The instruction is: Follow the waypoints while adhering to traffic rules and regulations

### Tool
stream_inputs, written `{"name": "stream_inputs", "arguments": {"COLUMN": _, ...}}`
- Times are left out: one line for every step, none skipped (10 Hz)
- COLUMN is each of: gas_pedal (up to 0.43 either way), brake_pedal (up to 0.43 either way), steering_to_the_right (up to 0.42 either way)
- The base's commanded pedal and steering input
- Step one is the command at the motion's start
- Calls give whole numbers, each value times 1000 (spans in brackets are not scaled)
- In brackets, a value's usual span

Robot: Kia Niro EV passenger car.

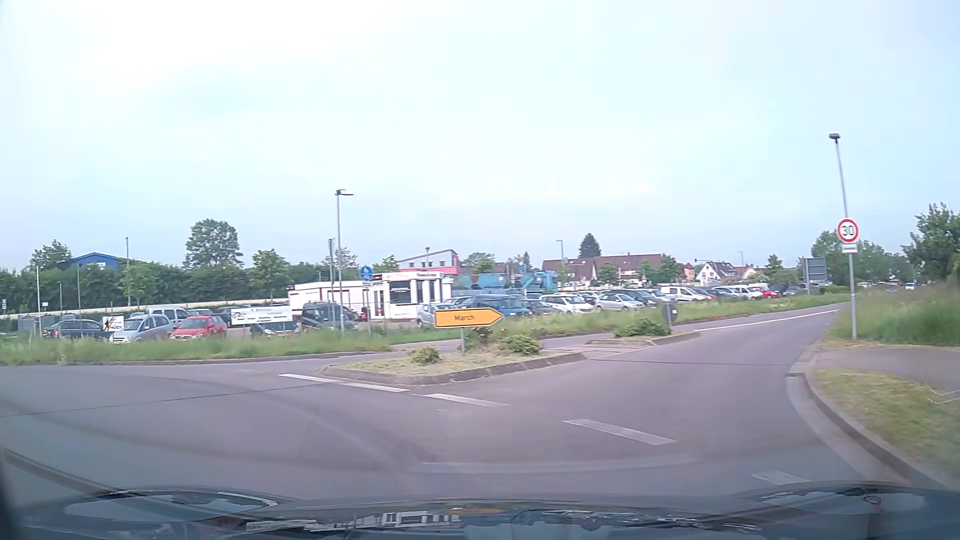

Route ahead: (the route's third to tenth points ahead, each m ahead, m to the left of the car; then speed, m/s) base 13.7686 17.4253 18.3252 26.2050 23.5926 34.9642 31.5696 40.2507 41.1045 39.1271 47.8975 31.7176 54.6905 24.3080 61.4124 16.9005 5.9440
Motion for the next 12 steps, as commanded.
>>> {"name": "stream_inputs", "arguments": {"gas_pedal": 59, "brake_pedal": 0, "steering_to_the_right": -338}}
{"name": "stream_inputs", "arguments": {"gas_pedal": 59, "brake_pedal": 0, "steering_to_the_right": -340}}
{"name": "stream_inputs", "arguments": {"gas_pedal": 59, "brake_pedal": 0, "steering_to_the_right": -342}}
{"name": "stream_inputs", "arguments": {"gas_pedal": 59, "brake_pedal": 0, "steering_to_the_right": -343}}
{"name": "stream_inputs", "arguments": {"gas_pedal": 59, "brake_pedal": 0, "steering_to_the_right": -343}}
{"name": "stream_inputs", "arguments": {"gas_pedal": 59, "brake_pedal": 0, "steering_to_the_right": -344}}
{"name": "stream_inputs", "arguments": {"gas_pedal": 59, "brake_pedal": 0, "steering_to_the_right": -344}}
{"name": "stream_inputs", "arguments": {"gas_pedal": 59, "brake_pedal": 0, "steering_to_the_right": -344}}
{"name": "stream_inputs", "arguments": {"gas_pedal": 59, "brake_pedal": 0, "steering_to_the_right": -344}}
{"name": "stream_inputs", "arguments": {"gas_pedal": 59, "brake_pedal": 0, "steering_to_the_right": -344}}
{"name": "stream_inputs", "arguments": {"gas_pedal": 59, "brake_pedal": 0, "steering_to_the_right": -344}}
{"name": "stream_inputs", "arguments": {"gas_pedal": 59, "brake_pedal": 0, "steering_to_the_right": -344}}
